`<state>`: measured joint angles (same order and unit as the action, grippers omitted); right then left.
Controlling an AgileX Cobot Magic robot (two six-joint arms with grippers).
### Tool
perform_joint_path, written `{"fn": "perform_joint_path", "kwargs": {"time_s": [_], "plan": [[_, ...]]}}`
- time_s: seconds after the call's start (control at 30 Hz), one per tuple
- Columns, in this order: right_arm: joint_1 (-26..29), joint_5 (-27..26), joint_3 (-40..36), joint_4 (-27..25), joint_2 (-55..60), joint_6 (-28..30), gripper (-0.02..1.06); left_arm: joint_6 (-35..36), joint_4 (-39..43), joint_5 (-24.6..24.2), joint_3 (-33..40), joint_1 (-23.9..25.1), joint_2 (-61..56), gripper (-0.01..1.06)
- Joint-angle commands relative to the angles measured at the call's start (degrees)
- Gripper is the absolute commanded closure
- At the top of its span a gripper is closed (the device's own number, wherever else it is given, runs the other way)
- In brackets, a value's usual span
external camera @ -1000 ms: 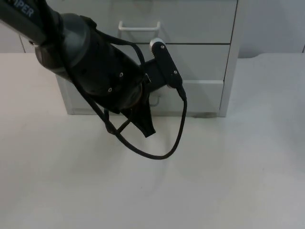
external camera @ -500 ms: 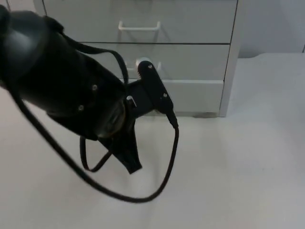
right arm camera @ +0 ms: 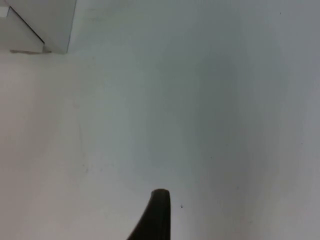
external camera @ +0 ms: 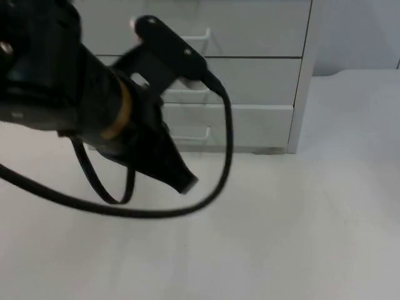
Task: Open the drawer with the left hand, place the block into the drawer with the right hand, then close the drawer with the left hand.
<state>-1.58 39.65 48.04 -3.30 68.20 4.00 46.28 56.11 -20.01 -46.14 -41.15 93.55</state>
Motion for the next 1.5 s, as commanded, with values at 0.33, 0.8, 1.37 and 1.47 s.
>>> {"fn": "perform_joint_path", "kwargs": {"time_s": [0.33,0.8,1.37,1.47], "plan": [[0.4,0.0,-0.2,0.1,-0.4,0.5,0.24,-38.4,-50.4,-5.3,0.2,24.5,-10.0,1.05],[0.4,-0.4,-0.2,0.0,-0.5,1.5,0.24,-67.2,-80.4,-11.6,0.2,44.0,-16.7,1.05],[0.3,0.7,-0.2,-0.5,-27.5,1.8,0.24,-67.1,-77.8,-13.9,2.6,43.9,-45.1,1.05],[0.3,2.7,-0.2,-0.5,-32.2,1.8,0.24,-67.1,-77.9,-13.7,3.6,43.9,-50.5,1.05]]}}
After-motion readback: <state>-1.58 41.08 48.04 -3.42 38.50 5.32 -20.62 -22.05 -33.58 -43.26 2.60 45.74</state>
